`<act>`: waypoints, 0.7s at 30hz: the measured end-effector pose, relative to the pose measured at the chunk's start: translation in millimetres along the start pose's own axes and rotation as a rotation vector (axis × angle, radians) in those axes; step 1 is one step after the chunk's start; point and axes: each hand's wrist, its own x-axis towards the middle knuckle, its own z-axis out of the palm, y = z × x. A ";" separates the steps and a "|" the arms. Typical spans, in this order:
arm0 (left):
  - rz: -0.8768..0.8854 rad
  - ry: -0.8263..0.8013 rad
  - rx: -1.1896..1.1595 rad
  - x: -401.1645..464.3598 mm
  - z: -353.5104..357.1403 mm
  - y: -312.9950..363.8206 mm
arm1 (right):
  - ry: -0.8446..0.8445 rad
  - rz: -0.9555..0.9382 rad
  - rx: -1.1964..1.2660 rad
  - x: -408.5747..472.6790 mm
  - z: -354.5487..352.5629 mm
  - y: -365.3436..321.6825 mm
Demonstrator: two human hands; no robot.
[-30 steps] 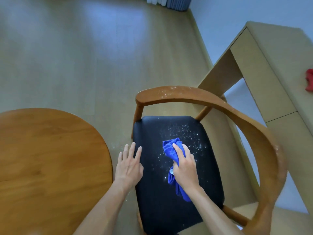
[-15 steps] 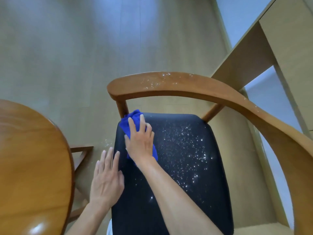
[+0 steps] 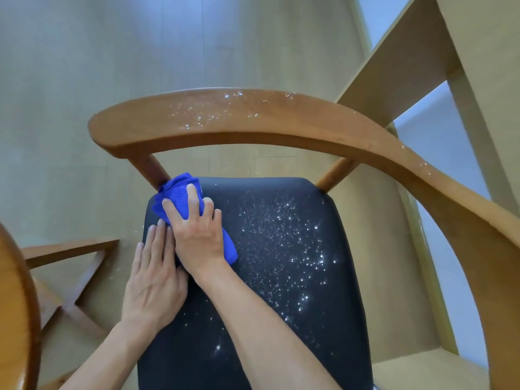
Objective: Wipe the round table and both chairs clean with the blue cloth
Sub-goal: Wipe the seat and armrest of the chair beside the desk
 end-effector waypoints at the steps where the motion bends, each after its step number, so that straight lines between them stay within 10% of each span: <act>1: 0.010 -0.005 0.001 4.7 0.9 4.2 | 0.041 -0.015 -0.011 0.4 -1.3 10.2; 14: 0.022 -0.171 0.020 17.6 6.0 2.3 | 0.132 0.360 -0.107 -75.3 -56.8 217.8; 21: 0.039 -0.136 -0.155 21.3 -9.4 5.8 | 0.280 0.808 0.085 -90.0 -58.2 201.2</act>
